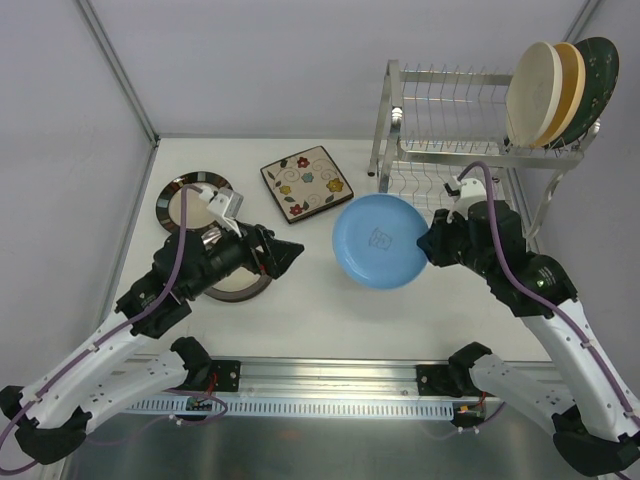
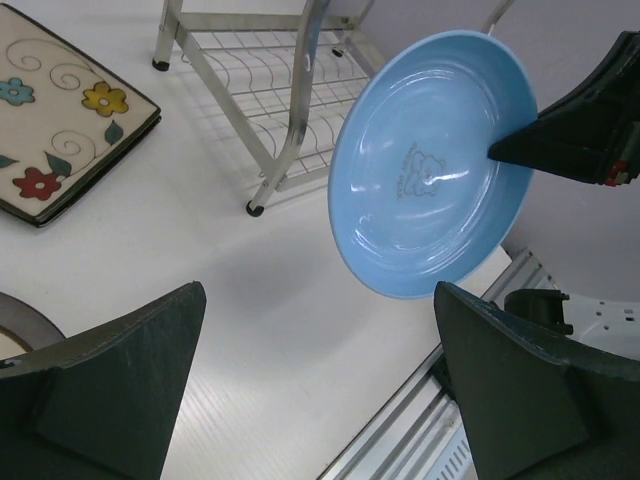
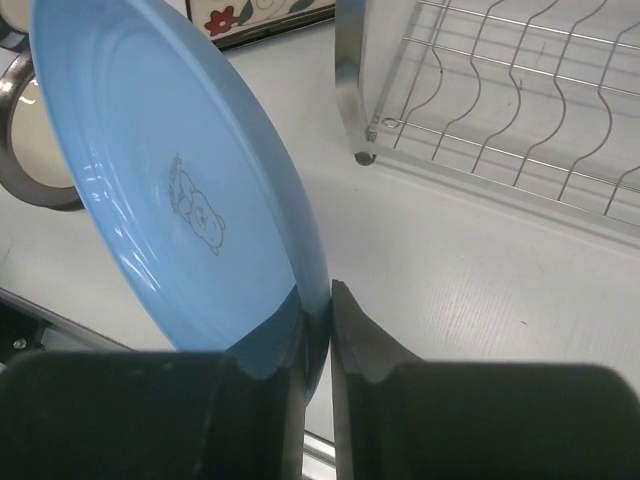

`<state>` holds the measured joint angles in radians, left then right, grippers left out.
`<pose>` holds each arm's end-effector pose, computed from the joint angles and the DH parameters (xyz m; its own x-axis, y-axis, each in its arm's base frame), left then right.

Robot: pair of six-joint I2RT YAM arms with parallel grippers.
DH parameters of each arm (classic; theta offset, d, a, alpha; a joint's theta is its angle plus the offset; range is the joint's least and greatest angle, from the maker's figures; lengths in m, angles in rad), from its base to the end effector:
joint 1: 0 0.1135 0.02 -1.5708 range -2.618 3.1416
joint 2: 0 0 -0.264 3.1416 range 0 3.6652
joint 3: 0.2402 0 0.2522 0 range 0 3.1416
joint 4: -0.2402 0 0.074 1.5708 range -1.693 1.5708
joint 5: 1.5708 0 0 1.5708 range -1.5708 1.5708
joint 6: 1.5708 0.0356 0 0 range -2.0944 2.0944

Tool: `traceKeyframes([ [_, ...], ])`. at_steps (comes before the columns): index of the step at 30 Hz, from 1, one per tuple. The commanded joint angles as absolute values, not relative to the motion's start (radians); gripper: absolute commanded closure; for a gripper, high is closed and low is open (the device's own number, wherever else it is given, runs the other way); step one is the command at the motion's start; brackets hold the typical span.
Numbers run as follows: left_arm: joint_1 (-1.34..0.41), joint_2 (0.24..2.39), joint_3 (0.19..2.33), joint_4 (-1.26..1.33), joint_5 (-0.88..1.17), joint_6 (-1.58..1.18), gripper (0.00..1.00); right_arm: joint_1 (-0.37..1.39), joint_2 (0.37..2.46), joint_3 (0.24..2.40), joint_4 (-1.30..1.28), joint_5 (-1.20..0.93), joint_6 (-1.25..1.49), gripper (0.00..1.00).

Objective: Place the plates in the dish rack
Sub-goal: Pass the plate from the left arm to the right, then insert the plate into the dish rack

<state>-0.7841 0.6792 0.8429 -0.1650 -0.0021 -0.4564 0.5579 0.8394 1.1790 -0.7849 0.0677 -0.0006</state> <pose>0.1106 -0.1102 0.3783 -0.3114 -0.3119 -0.8976 0.6322 0.6373 -0.4407 0.1315 0.0792 0.4010 -0.3651 -0.2285 -0.9025 -0.4766 0.8786 -0.0297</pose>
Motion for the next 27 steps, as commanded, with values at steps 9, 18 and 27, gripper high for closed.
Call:
traceKeyframes([
  [9, -0.776, 0.606, 0.726, -0.132, -0.123, -0.436, 0.01, 0.555, 0.811, 1.391, -0.776, 0.161, -0.029, 1.00],
  [18, -0.654, 0.615, 0.669, -0.248, -0.149, -0.462, 0.01, 0.557, 0.870, 1.606, -0.710, 0.323, -0.092, 0.99],
  [27, -0.451, 0.623, 0.638, -0.382, -0.035, -0.446, 0.01, 0.557, 0.916, 1.732, -0.560, 0.524, -0.228, 0.99],
])
